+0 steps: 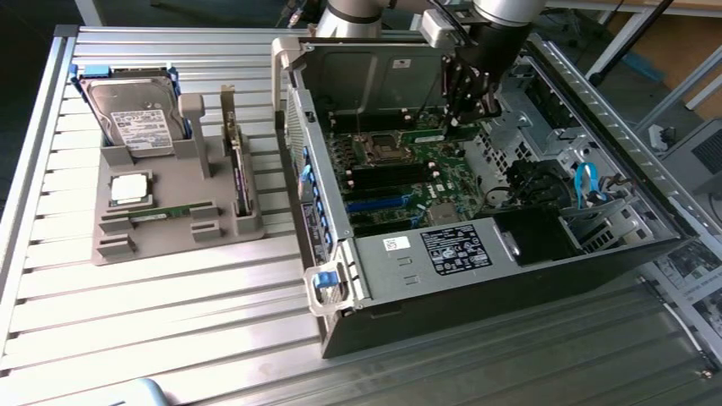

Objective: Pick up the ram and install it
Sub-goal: 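Insert the ram into the slot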

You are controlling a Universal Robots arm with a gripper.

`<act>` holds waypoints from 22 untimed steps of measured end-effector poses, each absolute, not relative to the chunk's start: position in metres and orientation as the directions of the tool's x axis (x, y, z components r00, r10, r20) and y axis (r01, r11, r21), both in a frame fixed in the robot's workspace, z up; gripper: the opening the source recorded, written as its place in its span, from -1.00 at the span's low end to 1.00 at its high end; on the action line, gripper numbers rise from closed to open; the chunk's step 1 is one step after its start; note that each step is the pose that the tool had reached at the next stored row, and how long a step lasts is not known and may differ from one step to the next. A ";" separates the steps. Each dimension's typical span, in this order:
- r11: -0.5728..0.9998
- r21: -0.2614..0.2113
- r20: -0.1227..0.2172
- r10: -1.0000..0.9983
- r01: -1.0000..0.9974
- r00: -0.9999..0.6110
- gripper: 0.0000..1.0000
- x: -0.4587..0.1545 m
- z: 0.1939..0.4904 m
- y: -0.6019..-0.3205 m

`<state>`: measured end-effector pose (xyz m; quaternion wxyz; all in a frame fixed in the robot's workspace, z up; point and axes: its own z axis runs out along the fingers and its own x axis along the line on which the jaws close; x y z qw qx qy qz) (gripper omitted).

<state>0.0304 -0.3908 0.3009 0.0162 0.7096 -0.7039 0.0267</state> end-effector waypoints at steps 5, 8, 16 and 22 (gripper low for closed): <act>-0.009 -0.015 0.061 -0.998 -1.000 0.008 -0.76 0.030 0.299 -0.391; -0.009 -0.015 0.062 -0.998 -1.000 0.008 -0.76 0.030 0.299 -0.391; -0.009 -0.015 0.063 -0.998 -1.000 0.008 -0.76 0.030 0.296 -0.390; -0.009 -0.015 0.064 -0.998 -1.000 0.008 -0.76 0.030 0.295 -0.390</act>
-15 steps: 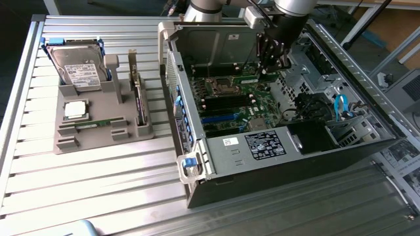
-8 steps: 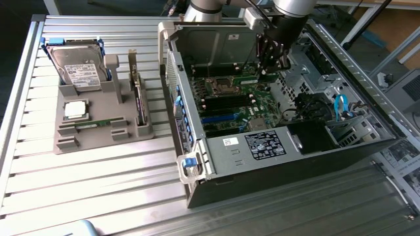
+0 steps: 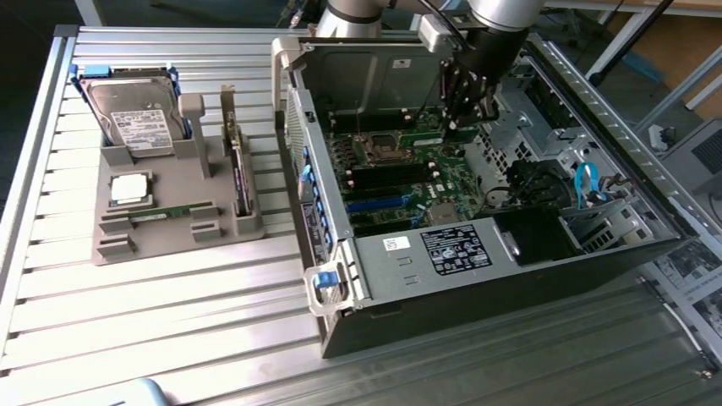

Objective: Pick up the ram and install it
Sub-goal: 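Insert the ram into the slot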

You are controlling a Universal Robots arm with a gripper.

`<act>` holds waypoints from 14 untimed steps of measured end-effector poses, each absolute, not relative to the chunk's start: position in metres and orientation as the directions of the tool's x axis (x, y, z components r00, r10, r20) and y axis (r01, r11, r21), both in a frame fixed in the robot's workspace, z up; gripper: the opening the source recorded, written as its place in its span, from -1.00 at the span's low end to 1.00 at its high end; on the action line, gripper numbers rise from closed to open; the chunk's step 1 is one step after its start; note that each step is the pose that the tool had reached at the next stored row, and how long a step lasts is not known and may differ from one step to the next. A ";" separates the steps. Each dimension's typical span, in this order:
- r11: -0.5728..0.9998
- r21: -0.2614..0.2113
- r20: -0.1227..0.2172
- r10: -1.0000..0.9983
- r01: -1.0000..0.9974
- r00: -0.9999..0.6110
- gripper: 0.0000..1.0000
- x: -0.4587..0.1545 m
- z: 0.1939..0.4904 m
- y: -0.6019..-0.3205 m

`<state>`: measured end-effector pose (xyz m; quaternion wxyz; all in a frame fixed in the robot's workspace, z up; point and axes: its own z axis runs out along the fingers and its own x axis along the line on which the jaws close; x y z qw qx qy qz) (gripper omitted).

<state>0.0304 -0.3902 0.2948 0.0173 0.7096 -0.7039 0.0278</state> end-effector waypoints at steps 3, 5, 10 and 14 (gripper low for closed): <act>-0.009 -0.015 0.064 -0.998 -1.000 0.008 -0.76 0.030 0.294 -0.390; -0.009 -0.015 0.065 -0.998 -1.000 0.008 -0.76 0.030 0.293 -0.390; -0.009 -0.015 0.065 -0.998 -1.000 0.008 -0.76 0.030 0.292 -0.390; -0.009 -0.015 0.066 -0.998 -1.000 0.008 -0.76 0.030 0.291 -0.390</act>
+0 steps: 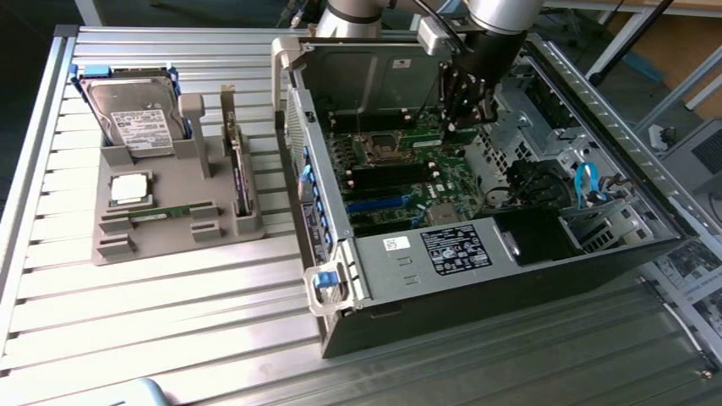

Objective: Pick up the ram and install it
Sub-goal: 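Insert the ram into the slot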

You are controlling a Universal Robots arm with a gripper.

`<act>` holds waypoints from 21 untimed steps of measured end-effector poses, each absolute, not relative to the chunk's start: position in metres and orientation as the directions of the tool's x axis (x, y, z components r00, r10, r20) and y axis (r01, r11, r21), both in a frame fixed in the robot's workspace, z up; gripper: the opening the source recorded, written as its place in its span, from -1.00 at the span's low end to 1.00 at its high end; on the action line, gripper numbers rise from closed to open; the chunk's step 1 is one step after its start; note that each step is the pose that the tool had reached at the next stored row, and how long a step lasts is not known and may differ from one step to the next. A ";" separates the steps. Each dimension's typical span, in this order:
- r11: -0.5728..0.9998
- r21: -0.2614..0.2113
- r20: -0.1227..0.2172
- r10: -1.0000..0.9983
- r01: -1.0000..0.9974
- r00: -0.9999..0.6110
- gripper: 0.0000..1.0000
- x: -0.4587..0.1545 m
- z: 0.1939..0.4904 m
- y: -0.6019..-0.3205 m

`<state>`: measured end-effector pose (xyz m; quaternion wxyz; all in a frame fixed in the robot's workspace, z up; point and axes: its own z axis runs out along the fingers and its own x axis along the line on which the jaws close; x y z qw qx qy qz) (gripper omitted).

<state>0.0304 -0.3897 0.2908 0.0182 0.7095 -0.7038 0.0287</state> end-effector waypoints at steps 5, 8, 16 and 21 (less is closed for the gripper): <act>-0.009 -0.015 0.067 -0.998 -1.000 0.008 -0.76 0.030 0.289 -0.389; -0.009 -0.015 0.068 -0.998 -1.000 0.008 -0.76 0.030 0.288 -0.389; -0.009 -0.015 0.069 -0.998 -1.000 0.008 -0.76 0.030 0.286 -0.389; -0.009 -0.015 0.071 -0.997 -1.000 0.008 -0.76 0.030 0.284 -0.388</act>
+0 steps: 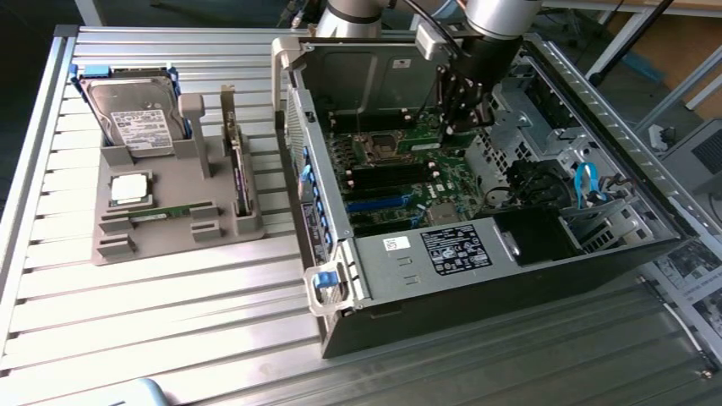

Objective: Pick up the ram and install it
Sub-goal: 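Insert the ram into the slot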

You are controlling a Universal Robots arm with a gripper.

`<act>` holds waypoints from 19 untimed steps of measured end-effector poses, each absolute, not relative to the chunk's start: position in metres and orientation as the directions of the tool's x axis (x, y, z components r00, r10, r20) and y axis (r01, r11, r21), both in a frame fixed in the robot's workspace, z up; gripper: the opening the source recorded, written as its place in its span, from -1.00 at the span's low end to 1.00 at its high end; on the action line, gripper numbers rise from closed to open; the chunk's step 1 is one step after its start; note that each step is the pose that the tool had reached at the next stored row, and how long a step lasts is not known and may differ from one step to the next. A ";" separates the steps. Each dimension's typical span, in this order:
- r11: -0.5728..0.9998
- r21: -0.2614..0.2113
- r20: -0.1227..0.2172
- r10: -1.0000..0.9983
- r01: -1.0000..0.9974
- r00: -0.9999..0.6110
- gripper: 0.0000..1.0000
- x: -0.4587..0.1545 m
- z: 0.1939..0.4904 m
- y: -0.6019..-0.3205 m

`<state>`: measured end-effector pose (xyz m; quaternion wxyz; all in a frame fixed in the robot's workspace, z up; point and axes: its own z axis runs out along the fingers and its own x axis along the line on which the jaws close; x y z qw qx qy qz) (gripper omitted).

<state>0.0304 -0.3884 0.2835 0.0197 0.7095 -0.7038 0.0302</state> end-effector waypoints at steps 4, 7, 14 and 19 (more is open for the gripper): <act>-0.009 -0.015 0.071 -0.997 -1.000 0.008 -0.76 0.030 0.282 -0.388; -0.009 -0.015 0.072 -0.997 -1.000 0.008 -0.76 0.030 0.281 -0.388; -0.009 -0.015 0.074 -0.997 -1.000 0.008 -0.76 0.030 0.279 -0.388; -0.009 -0.014 0.075 -0.997 -1.000 0.008 -0.76 0.030 0.278 -0.387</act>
